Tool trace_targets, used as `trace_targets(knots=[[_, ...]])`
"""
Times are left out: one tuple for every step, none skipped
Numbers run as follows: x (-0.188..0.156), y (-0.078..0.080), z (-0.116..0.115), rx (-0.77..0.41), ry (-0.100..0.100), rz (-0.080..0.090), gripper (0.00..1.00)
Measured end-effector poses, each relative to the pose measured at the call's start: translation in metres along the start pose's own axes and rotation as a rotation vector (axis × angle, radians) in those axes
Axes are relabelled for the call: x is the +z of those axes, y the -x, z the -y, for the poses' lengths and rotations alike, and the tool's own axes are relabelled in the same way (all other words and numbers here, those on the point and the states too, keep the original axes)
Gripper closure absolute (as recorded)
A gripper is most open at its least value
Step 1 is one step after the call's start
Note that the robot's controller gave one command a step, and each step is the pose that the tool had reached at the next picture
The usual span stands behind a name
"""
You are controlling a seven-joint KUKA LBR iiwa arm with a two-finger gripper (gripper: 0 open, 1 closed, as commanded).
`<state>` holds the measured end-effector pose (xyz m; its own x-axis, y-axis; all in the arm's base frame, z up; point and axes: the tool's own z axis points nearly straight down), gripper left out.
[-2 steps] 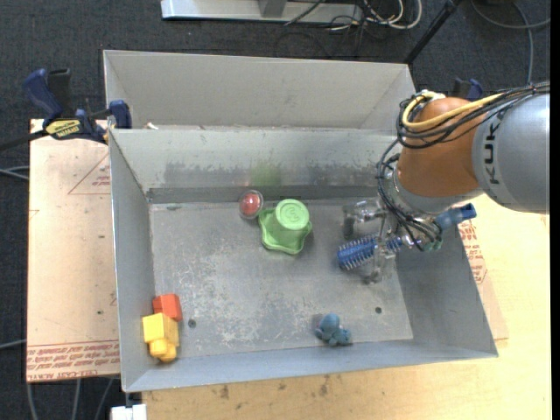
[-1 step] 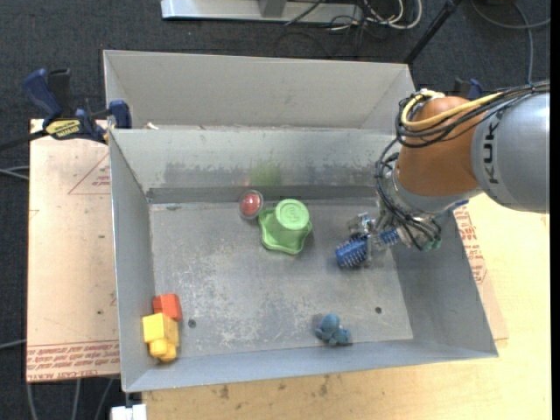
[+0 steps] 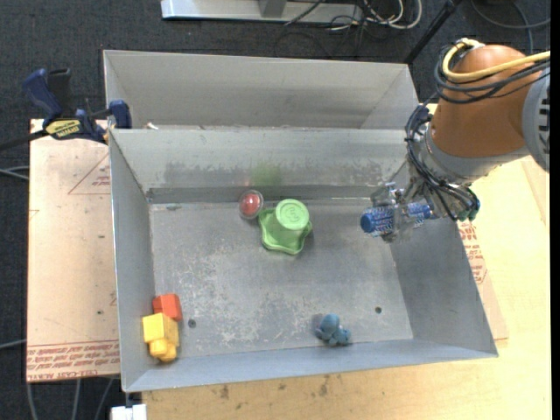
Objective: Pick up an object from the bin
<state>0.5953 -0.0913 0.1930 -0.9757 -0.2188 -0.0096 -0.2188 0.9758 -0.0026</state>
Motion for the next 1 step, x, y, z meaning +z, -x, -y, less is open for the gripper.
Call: trace_targets(knots=[[-0.0872, -0.0053, 0.0289, 0.401, -0.001, -0.003, 1.0]])
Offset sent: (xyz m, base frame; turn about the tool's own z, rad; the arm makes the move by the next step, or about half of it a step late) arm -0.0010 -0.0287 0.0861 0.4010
